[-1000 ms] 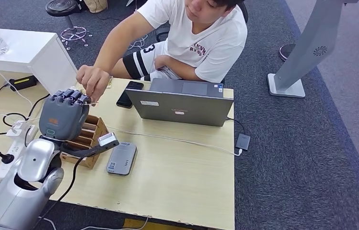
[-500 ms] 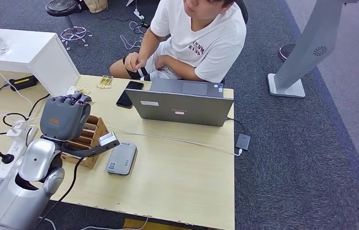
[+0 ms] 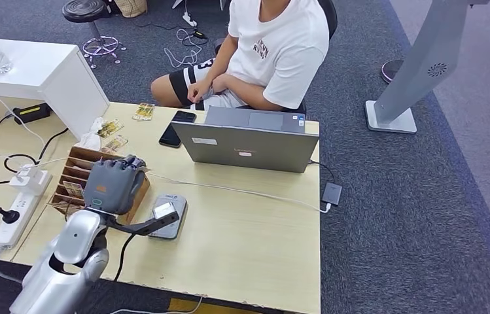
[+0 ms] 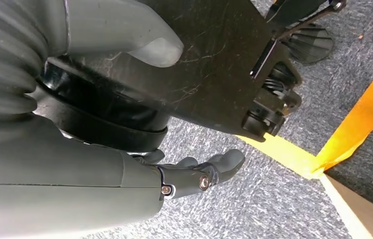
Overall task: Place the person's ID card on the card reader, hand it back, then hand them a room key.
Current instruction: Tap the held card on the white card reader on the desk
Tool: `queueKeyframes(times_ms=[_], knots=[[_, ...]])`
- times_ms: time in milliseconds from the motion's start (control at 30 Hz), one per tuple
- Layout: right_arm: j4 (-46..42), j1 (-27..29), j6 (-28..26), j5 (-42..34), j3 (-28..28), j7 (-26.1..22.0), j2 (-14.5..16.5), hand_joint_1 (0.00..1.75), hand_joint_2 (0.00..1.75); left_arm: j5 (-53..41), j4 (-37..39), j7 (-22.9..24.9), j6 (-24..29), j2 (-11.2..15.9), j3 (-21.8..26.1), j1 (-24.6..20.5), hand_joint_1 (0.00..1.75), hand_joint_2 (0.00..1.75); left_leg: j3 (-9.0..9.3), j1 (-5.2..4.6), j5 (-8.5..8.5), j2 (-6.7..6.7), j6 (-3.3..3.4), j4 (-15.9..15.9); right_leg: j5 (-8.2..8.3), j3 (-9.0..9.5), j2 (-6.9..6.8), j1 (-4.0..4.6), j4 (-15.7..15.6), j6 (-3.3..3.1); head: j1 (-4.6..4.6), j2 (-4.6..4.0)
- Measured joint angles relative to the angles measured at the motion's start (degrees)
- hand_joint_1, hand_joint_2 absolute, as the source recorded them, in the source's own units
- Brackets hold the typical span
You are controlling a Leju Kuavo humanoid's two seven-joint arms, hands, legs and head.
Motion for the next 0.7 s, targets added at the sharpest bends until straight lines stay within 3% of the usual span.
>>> queueKeyframes(times_ms=[400,700], knots=[[-0.02,-0.74,0.27,0.04,0.65,1.78,0.26,0.00,1.75,1.33,7.00,0.13,0.43,-4.11,-0.12,1.34,1.75,1.75,-0.01,0.00,0.00,-0.01,0.00,0.00,0.00,0.00,-0.01,0.01,0.01,0.00,0.01,0.00],[-0.02,-1.14,0.49,0.14,1.20,2.24,0.52,0.00,1.75,3.05,9.25,0.37,1.71,-5.76,-0.12,1.79,1.75,1.75,-0.03,0.00,0.00,-0.02,0.00,0.00,0.00,0.01,-0.02,0.01,0.01,0.00,-0.01,0.00]])
